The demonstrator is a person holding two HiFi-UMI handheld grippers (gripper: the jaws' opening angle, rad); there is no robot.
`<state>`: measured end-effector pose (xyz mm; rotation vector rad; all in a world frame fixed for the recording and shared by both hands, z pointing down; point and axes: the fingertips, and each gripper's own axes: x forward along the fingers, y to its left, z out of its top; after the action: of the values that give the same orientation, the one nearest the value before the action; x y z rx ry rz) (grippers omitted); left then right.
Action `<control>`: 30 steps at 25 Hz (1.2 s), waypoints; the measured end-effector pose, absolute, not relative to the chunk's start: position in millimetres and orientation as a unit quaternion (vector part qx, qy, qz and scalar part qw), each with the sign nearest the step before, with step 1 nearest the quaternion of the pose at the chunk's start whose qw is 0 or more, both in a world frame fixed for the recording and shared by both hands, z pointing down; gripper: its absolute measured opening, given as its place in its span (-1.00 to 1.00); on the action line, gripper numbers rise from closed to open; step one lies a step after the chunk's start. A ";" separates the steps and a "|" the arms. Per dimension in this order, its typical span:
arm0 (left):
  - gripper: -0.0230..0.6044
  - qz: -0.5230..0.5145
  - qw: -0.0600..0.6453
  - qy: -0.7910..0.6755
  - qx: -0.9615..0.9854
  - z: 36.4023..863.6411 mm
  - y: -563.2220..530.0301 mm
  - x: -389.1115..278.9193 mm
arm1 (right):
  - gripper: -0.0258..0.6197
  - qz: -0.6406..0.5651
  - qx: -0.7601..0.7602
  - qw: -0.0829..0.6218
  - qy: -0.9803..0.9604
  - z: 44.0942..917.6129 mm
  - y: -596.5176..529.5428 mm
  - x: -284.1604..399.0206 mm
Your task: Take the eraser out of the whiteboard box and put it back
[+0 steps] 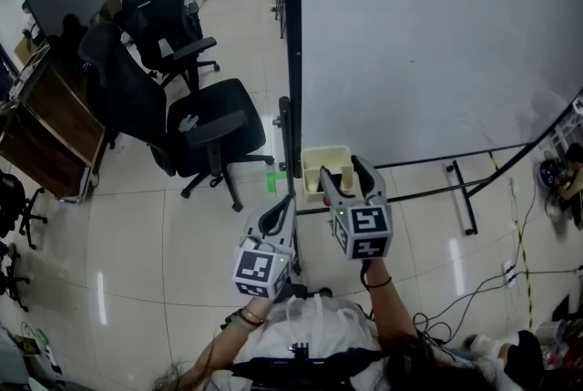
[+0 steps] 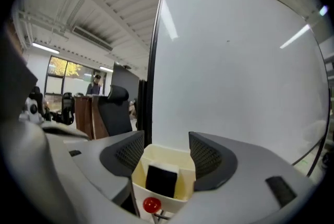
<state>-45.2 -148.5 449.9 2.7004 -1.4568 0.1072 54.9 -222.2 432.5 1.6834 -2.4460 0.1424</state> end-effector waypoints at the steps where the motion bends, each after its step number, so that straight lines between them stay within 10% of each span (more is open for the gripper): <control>1: -0.98 0.035 0.036 -0.473 0.879 450.2 -148.4 -44.7 | 0.00 0.052 0.565 0.058 -0.821 418.0 -214.9 58.7; 9: -0.98 0.036 0.037 -0.467 0.883 451.6 -150.2 -38.9 | -0.85 0.065 0.578 -0.051 -0.812 381.6 -167.7 72.9; 30: -0.98 0.038 0.036 -0.474 0.879 452.1 -149.9 -41.5 | -0.88 0.067 0.546 0.022 -0.835 407.8 -170.5 53.8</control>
<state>-41.5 -149.9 452.1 2.6992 -1.4559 0.1171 53.8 -170.5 407.8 1.6909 -2.5871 0.2088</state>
